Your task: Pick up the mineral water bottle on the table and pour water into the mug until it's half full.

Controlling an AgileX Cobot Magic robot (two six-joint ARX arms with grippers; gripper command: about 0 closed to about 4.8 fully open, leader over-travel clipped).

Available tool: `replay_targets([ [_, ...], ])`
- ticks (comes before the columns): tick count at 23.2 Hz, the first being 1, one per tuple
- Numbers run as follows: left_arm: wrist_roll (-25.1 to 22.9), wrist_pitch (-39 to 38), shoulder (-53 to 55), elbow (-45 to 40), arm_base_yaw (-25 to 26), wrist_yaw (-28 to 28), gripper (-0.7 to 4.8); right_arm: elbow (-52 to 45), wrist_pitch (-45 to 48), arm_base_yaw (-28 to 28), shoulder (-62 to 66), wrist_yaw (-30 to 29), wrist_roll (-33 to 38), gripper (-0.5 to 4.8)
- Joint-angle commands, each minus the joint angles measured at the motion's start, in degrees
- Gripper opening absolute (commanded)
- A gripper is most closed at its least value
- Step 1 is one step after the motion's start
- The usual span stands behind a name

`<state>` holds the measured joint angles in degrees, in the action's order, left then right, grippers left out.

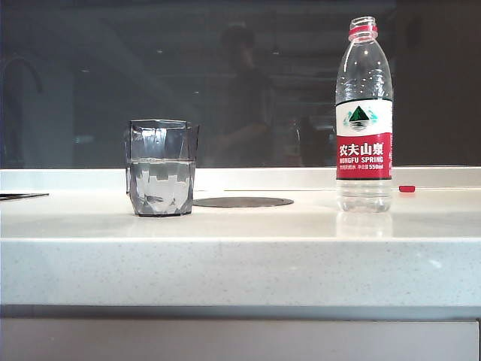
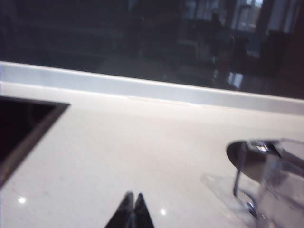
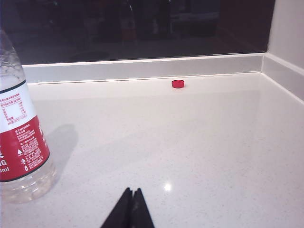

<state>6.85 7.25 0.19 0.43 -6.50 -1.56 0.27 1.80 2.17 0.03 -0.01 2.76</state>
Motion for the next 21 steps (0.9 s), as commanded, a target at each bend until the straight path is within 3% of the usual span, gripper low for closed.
replay_targets([
  [1, -0.4, 3.3, 0.0, 0.2, 2.6, 0.1, -0.04, -0.2, 1.0, 0.0, -0.1, 0.1, 0.2, 0.0],
  [21, -5.0, 3.7, 0.0, 0.2, 4.3, 0.1, -0.04, -0.2, 1.0, 0.0, -0.1, 0.0, 0.2, 0.0],
])
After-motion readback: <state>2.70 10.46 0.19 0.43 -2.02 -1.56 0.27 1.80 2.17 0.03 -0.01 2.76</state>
